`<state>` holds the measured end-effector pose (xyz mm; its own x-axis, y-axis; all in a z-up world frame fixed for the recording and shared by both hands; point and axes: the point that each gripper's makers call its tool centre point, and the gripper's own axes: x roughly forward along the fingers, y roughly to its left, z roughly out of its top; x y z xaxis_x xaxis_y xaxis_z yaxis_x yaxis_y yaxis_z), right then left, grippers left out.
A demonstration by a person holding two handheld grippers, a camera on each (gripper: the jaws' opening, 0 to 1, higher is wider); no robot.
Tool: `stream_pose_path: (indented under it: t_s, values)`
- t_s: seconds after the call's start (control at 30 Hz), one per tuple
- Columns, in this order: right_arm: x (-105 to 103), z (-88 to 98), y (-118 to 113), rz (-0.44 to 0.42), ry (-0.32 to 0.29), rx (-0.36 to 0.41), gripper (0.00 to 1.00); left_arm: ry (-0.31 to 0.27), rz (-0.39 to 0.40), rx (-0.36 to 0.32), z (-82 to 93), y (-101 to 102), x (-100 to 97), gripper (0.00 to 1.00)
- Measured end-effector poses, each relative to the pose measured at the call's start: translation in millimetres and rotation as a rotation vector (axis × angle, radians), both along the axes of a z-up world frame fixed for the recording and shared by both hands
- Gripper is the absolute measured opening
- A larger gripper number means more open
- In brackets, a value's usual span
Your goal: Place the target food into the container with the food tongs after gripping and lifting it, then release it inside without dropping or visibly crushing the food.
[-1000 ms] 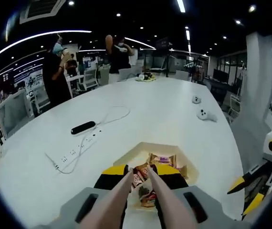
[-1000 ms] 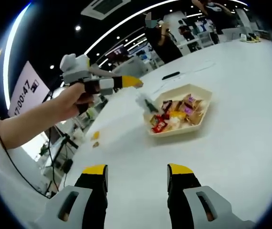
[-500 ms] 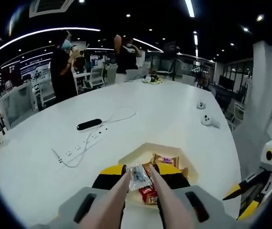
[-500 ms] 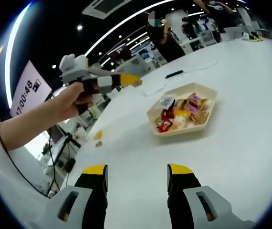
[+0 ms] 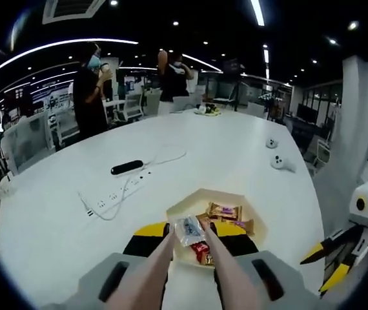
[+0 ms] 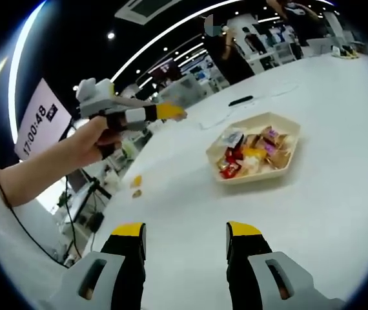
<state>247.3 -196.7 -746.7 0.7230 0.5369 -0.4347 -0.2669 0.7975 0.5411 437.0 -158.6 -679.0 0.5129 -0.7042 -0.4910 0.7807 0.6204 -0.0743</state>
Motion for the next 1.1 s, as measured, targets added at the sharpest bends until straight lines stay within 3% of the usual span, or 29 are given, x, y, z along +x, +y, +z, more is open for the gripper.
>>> stream_pose_path:
  t_s: [0.3, 1.1]
  values:
    - [-0.9, 3.9, 14.7, 0.018, -0.009, -0.011, 0.5, 0.041, 0.0, -0.014, -7.6, 28.3, -9.4, 0.23]
    - [-14.7, 10.7, 33.2, 0.04, -0.021, -0.084, 0.5, 0.033, 0.042, -0.062, -10.2, 81.8, -25.1, 0.25]
